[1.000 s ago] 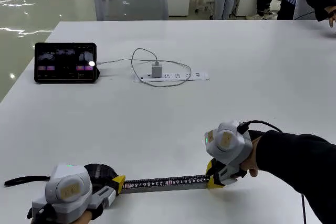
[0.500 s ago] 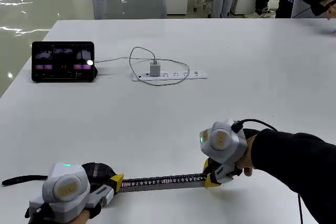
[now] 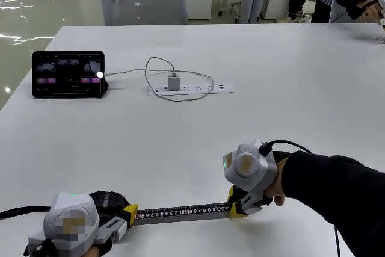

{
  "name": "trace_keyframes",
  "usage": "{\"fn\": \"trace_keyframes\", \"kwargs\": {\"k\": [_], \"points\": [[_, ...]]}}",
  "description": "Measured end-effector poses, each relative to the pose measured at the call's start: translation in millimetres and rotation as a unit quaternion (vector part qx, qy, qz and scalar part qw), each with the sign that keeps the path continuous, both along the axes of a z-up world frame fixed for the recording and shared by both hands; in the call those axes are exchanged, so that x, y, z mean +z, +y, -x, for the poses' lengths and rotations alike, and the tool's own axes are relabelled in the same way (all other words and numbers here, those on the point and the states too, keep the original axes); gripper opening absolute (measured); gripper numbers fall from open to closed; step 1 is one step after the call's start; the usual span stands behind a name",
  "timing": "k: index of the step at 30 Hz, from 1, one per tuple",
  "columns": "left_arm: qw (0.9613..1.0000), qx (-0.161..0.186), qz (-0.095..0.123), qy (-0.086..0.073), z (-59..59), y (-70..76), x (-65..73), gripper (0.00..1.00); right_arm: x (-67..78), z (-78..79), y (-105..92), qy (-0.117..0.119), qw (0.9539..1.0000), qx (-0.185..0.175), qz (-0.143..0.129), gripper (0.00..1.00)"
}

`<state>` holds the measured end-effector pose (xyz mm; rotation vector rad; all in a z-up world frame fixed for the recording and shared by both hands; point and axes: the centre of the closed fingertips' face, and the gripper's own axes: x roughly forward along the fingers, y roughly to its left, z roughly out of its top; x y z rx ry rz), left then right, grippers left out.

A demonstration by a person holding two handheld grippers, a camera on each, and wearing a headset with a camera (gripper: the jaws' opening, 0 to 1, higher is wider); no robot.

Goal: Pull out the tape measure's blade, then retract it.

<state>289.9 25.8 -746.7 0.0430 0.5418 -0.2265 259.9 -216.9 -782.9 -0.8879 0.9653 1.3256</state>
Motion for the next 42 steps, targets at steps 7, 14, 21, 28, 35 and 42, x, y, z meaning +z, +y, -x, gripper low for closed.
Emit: {"fn": "trace_keyframes", "kwargs": {"k": [7, 14, 21, 28, 35, 42], "points": [[1.0000, -0.001, 0.000, 0.000, 0.1, 0.0, -0.1, 0.63, -0.2, 0.3, 1.9, 0.002, 1.0000, 0.002, 0.000, 0.10], [1.0000, -0.001, 0.000, 0.000, 0.2, 0.1, -0.1, 0.63, -0.1, 0.9, 3.6, 0.001, 1.0000, 0.005, 0.006, 0.10], [1.0000, -0.001, 0.000, 0.000, 0.2, 0.2, -0.2, 0.63, -0.6, 0.9, 5.6, 0.001, 0.9999, 0.006, 0.015, 0.10], [1.0000, -0.002, 0.000, 0.000, 0.4, 0.1, -0.1, 0.63, -0.4, 1.0, 7.1, 0.002, 0.9999, 0.001, 0.014, 0.10], [1.0000, -0.002, 0.001, 0.000, 0.7, 0.0, 0.1, 0.63, -0.5, 0.5, 10.4, 0.005, 0.9999, -0.007, 0.012, 0.10], [1.0000, -0.002, 0.001, 0.000, 0.8, 0.1, 0.1, 0.63, -0.4, 0.8, 13.5, 0.004, 0.9999, -0.006, 0.015, 0.10]]}}
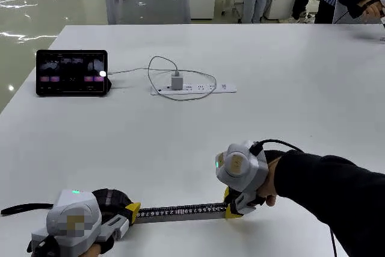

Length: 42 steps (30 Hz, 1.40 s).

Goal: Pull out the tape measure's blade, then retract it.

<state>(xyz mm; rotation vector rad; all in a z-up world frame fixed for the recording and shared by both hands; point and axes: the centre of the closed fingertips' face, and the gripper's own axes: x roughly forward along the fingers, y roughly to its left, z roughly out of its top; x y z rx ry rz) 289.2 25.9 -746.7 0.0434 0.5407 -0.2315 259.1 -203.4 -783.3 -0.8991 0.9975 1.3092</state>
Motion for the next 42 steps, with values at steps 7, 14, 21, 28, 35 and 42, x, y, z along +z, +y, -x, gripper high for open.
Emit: {"fn": "trace_keyframes", "kwargs": {"k": [7, 14, 21, 28, 35, 42], "points": [[1.0000, 0.000, 0.000, 0.000, -0.3, 0.0, -0.1, 0.63, -0.4, 0.2, 3.3, -0.001, 1.0000, -0.002, -0.003, 0.10], [1.0000, 0.000, 0.001, 0.000, -0.1, -0.1, 0.1, 0.63, -0.3, 0.2, 5.5, 0.001, 1.0000, 0.000, -0.001, 0.10], [1.0000, -0.001, 0.001, 0.000, -0.2, -0.2, 0.0, 0.63, -0.1, 0.7, 8.0, 0.001, 1.0000, -0.002, -0.004, 0.10], [1.0000, -0.002, 0.001, 0.000, -0.2, -0.3, -0.1, 0.63, 0.8, 0.0, 9.8, 0.009, 0.9998, -0.010, -0.011, 0.10], [1.0000, -0.002, 0.001, 0.000, -0.4, -0.3, -0.2, 0.63, 0.1, 1.2, 11.9, 0.005, 0.9999, -0.001, -0.013, 0.10], [1.0000, -0.002, 0.001, 0.001, -0.6, -0.1, -0.4, 0.63, 0.4, 0.6, 14.0, 0.007, 0.9997, -0.005, -0.024, 0.10]]}}
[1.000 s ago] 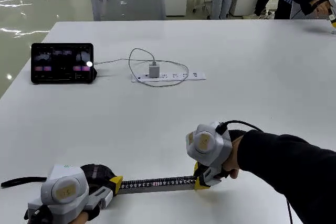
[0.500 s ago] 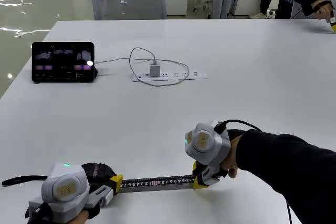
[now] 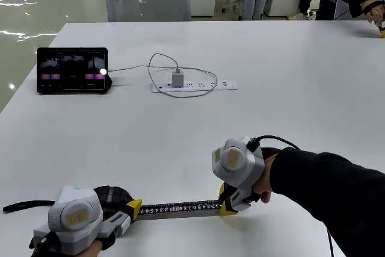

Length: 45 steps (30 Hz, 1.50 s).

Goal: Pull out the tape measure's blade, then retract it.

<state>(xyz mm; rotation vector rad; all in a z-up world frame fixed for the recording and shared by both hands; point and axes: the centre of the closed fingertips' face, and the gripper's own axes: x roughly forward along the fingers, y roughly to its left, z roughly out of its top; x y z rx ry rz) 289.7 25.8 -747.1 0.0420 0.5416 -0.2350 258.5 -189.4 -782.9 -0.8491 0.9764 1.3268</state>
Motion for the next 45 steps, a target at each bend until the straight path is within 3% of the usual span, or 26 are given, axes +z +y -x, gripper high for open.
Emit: {"fn": "trace_keyframes", "kwargs": {"k": [25, 37, 45], "points": [[1.0000, -0.001, 0.001, 0.001, 0.1, 0.0, 0.0, 0.63, 0.3, 1.1, 7.3, -0.008, 0.9999, 0.005, -0.005, 0.10], [1.0000, -0.001, 0.001, 0.001, 0.0, 0.1, 0.0, 0.63, 0.3, 1.8, 10.1, -0.017, 0.9993, 0.031, -0.014, 0.10], [1.0000, -0.001, 0.001, 0.001, 0.0, 0.2, 0.0, 0.63, 0.5, 1.1, 12.0, -0.014, 0.9996, 0.020, -0.015, 0.10]]}}
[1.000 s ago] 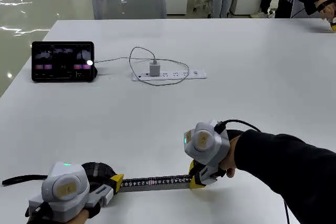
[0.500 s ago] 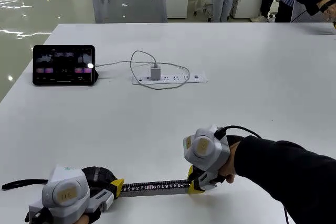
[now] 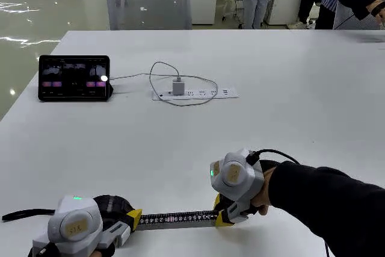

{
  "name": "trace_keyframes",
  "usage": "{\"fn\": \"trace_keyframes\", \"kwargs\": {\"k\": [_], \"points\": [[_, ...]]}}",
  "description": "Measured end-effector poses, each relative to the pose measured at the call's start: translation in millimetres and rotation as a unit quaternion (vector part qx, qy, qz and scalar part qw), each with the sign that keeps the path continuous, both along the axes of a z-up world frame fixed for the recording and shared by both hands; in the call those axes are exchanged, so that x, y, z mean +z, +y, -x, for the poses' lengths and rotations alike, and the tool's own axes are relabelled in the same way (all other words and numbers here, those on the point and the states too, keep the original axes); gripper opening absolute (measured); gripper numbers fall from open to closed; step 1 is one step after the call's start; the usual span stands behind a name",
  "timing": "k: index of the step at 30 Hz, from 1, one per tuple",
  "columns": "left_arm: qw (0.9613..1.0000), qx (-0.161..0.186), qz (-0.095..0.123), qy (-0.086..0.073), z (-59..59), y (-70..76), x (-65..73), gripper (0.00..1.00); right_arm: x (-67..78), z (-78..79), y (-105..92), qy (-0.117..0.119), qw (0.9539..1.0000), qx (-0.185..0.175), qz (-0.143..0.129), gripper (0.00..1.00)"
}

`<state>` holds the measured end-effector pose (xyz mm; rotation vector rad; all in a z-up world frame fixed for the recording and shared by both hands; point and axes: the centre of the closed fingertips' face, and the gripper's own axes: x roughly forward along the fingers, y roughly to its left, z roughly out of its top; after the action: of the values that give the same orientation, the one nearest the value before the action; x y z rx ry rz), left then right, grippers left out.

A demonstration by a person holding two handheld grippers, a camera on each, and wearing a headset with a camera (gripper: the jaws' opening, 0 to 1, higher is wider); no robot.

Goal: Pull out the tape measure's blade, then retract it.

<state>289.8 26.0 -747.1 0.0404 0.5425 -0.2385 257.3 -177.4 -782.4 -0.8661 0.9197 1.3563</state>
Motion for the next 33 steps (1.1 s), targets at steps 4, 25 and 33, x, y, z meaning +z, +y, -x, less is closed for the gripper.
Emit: {"fn": "trace_keyframes", "kwargs": {"k": [4, 25, 33], "points": [[1.0000, 0.000, 0.000, 0.000, 0.1, -0.2, 0.2, 0.63, -0.1, -0.7, 0.8, 0.000, 1.0000, -0.007, -0.002, 0.10], [1.0000, -0.001, 0.000, 0.000, 0.9, -0.5, 0.8, 0.63, -0.2, 1.6, 5.6, -0.007, 0.9998, 0.019, -0.002, 0.10], [1.0000, -0.001, 0.000, 0.001, 1.0, -0.3, 1.0, 0.63, -0.5, 1.4, 6.8, -0.006, 0.9999, 0.012, -0.002, 0.10]]}}
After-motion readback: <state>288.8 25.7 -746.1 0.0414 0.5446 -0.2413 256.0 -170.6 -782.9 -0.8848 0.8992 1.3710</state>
